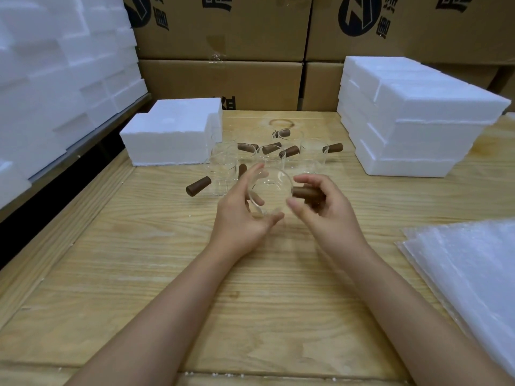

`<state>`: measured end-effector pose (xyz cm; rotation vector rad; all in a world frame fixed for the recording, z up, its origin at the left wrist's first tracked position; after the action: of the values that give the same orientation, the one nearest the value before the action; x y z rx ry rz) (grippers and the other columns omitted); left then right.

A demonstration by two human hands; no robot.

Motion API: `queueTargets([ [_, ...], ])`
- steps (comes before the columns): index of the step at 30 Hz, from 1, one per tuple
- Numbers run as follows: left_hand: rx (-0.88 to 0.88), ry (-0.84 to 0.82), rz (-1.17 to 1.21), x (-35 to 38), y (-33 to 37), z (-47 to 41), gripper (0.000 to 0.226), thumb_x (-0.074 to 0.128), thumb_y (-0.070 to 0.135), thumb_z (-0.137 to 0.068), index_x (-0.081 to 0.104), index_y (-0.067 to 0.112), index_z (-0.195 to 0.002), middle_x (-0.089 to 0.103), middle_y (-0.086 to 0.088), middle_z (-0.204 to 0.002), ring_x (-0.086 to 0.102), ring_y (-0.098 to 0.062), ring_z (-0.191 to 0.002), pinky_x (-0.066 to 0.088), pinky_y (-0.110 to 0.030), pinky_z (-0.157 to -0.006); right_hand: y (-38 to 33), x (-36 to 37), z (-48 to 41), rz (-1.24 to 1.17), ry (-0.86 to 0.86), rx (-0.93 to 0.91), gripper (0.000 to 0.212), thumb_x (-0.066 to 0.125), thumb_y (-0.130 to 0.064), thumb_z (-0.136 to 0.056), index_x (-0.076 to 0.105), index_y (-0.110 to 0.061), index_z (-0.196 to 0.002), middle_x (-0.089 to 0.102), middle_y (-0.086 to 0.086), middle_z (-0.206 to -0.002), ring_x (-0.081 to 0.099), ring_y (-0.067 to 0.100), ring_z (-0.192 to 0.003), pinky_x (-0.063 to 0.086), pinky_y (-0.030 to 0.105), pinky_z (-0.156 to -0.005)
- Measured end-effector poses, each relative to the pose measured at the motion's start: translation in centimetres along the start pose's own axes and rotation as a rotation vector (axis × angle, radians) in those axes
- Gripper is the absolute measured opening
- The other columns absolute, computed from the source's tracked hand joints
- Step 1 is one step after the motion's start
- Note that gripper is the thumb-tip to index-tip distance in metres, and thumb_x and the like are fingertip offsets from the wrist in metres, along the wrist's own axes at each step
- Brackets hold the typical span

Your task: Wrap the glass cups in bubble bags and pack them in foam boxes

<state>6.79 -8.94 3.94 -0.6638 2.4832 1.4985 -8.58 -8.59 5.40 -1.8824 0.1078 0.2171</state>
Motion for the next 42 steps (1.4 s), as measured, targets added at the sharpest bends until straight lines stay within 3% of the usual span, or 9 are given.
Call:
queueTargets([
  [2, -0.019, -0.018, 0.078, 0.1, -0.2, -0.1, 0.095, 0.089, 0.015, -0.064, 0.033, 0.049, -0.134, 0.063, 0.009, -0.116, 0.059, -0.025, -0.077, 0.05, -0.026, -0.069, -0.4, -0.7, -0.2, -0.091, 0.032, -0.05, 0.023, 0.058, -0.001, -0.09, 0.063, -0.023, -0.095, 0.07, -0.004, -0.09, 0.061, -0.001, -0.076, 0.048, 0.018, -0.071],
  [8, 0.091, -0.096, 0.128, 1.0, 0.6, 0.5, 0.108, 0.082, 0.035, -0.068, 0.012, 0.036, -0.15, 0.061, 0.01, -0.095, 0.062, -0.013, -0.087, 0.047, -0.022, -0.07, -0.4, -2.2, -0.3, -0.2, 0.21, -0.081, 0.013, 0.057, -0.004, -0.092, 0.059, -0.016, -0.088, 0.069, -0.011, -0.07, 0.056, 0.004, -0.056, 0.048, 0.018, -0.056],
  [14, 0.235, -0.154, 0.008, 1.1, 2.0, 0.8, 0.121, 0.08, 0.048, -0.064, -0.007, 0.041, -0.149, 0.028, -0.004, -0.154, 0.042, 0.0, -0.128, 0.044, -0.03, -0.101, 1.2, -3.4, 0.0, -0.266, 0.352, 0.094, 0.017, 0.059, -0.024, -0.094, 0.063, -0.011, -0.084, 0.07, -0.002, -0.066, 0.052, 0.007, -0.048, 0.045, 0.02, -0.047],
  [18, 0.368, -0.107, -0.107, 1.2, 3.0, 1.1, 0.106, 0.082, 0.034, -0.07, 0.011, 0.028, -0.149, 0.016, -0.001, -0.16, 0.032, -0.021, -0.141, 0.036, -0.046, -0.11, 2.9, -3.3, 0.4, -0.381, 0.392, 0.295, 0.031, 0.059, -0.031, -0.093, 0.063, -0.007, -0.073, 0.06, -0.002, -0.05, 0.044, 0.007, -0.037, 0.036, 0.018, -0.037],
  [21, 0.408, -0.053, -0.179, 1.1, 3.4, 1.0, 0.087, 0.078, 0.04, -0.073, 0.031, 0.02, -0.143, 0.03, 0.0, -0.154, 0.033, -0.016, -0.141, 0.026, -0.035, -0.116, 3.6, -2.7, 0.7, -0.397, 0.38, 0.38, 0.032, 0.06, -0.029, -0.093, 0.061, -0.006, -0.071, 0.057, -0.002, -0.046, 0.04, 0.007, -0.034, 0.03, 0.016, -0.034],
  [23, 0.368, -0.024, -0.191, 0.8, 3.2, 0.9, 0.079, 0.082, 0.039, -0.069, 0.045, 0.017, -0.136, 0.046, 0.002, -0.145, 0.042, -0.015, -0.135, 0.034, -0.043, -0.11, 3.7, -2.6, 0.8, -0.361, 0.371, 0.393, 0.032, 0.059, -0.03, -0.093, 0.06, -0.005, -0.072, 0.057, -0.006, -0.045, 0.039, 0.006, -0.034, 0.03, 0.016, -0.034],
  [30, 0.324, 0.028, -0.171, 0.5, 3.5, 1.0, 0.077, 0.088, 0.03, -0.065, 0.052, 0.016, -0.131, 0.053, 0.015, -0.128, 0.053, -0.005, -0.119, 0.045, -0.041, -0.099, 2.0, -2.5, 0.7, -0.084, 0.368, 0.203, 0.028, 0.06, -0.045, -0.088, 0.059, -0.018, -0.083, 0.07, -0.011, -0.072, 0.058, -0.005, -0.063, 0.043, 0.018, -0.067],
  [35, 0.349, 0.027, -0.142, 0.6, 3.9, 1.3, 0.076, 0.085, 0.033, -0.069, 0.036, 0.029, -0.127, 0.057, 0.005, -0.129, 0.057, -0.012, -0.118, 0.046, -0.049, -0.097, 1.8, -1.8, 0.5, -0.068, 0.301, 0.175, 0.033, 0.061, -0.049, -0.082, 0.058, -0.016, -0.082, 0.066, 0.009, -0.093, 0.056, -0.003, -0.071, 0.039, 0.004, -0.061],
  [42, 0.441, 0.025, -0.255, 1.1, 4.4, 1.5, 0.068, 0.079, 0.031, -0.072, 0.037, 0.023, -0.126, 0.056, 0.009, -0.129, 0.054, -0.008, -0.116, 0.025, -0.013, -0.1, 1.4, -1.0, 0.7, -0.114, 0.269, 0.175, 0.074, 0.059, -0.074, -0.044, 0.054, -0.014, -0.087, 0.049, 0.005, -0.099, 0.049, 0.0, -0.069, 0.04, 0.005, -0.06],
])
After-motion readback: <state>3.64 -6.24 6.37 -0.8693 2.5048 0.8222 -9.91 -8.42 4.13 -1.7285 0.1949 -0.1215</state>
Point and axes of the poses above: each hand's wrist, its own z-axis away from the middle knuckle, its own x-axis out of the palm, y = z × x, the point moved 8 cm from there along -z, towards the middle knuckle
